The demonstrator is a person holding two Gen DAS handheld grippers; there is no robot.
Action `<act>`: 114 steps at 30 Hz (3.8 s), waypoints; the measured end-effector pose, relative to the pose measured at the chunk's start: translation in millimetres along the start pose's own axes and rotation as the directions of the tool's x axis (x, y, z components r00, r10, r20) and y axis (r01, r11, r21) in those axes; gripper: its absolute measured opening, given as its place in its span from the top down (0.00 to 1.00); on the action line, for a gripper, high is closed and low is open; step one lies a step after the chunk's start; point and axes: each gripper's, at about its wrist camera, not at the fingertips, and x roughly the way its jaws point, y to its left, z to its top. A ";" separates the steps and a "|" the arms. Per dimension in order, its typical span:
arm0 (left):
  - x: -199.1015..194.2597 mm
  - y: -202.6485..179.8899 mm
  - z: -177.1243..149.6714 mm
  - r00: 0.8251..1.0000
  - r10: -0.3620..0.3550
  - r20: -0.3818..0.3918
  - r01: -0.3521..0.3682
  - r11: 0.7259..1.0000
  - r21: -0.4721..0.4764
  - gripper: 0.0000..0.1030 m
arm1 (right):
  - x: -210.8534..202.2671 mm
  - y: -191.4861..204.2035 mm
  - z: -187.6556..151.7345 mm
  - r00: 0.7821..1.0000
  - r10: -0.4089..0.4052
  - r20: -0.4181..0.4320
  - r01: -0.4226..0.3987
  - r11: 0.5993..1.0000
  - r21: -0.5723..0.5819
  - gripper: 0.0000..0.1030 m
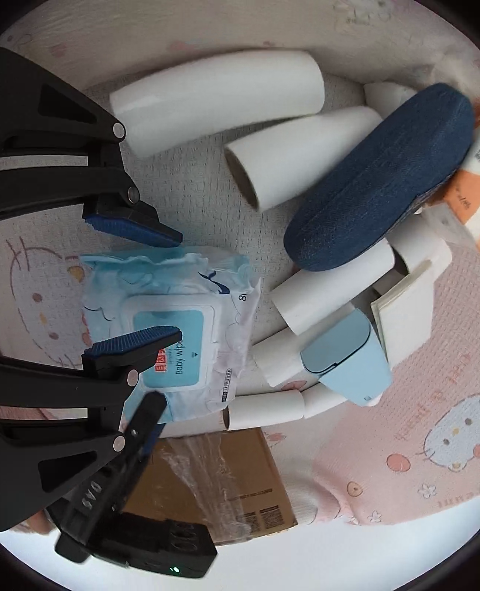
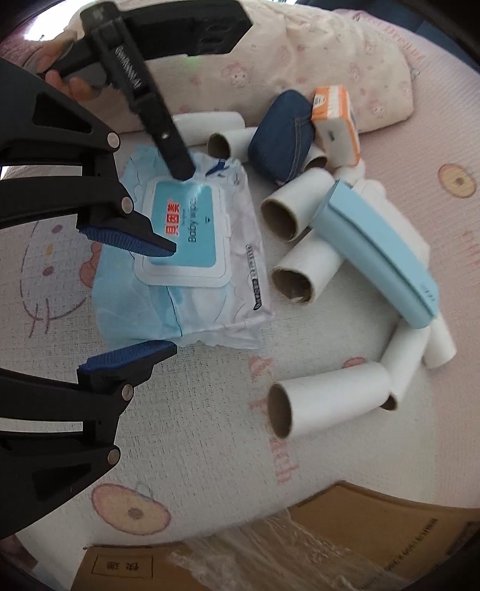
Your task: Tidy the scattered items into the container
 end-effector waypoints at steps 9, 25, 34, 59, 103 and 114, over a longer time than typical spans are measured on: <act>6.5 -5.7 -0.7 0.999 0.037 -0.019 -0.036 0.999 0.009 0.54 | 18.2 -14.4 13.1 0.997 0.074 -0.022 -0.072 0.994 0.083 0.45; 3.8 -14.7 -0.4 0.998 0.059 -0.021 -0.057 0.995 0.083 0.56 | 29.9 -17.3 7.7 0.982 0.187 -0.027 -0.180 0.971 0.158 0.39; -30.3 -31.8 -6.0 0.997 0.046 0.065 -0.054 0.990 0.133 0.56 | -0.3 -0.3 4.8 0.984 0.167 0.053 -0.173 0.978 0.117 0.45; -170.8 -205.4 -2.4 0.903 -0.190 0.386 0.016 0.911 0.412 0.56 | -239.7 19.5 24.2 0.856 0.114 0.504 -0.114 0.993 -0.031 0.45; 67.8 -436.2 -14.9 0.960 -0.258 -0.111 0.280 0.844 0.458 0.56 | -328.5 -282.1 10.4 0.922 -0.212 0.323 0.062 0.906 0.420 0.54; 108.0 -432.1 -26.1 0.951 -0.224 -0.212 0.292 0.877 0.382 0.55 | -311.4 -303.0 22.0 0.952 -0.273 0.139 0.196 0.891 0.409 0.54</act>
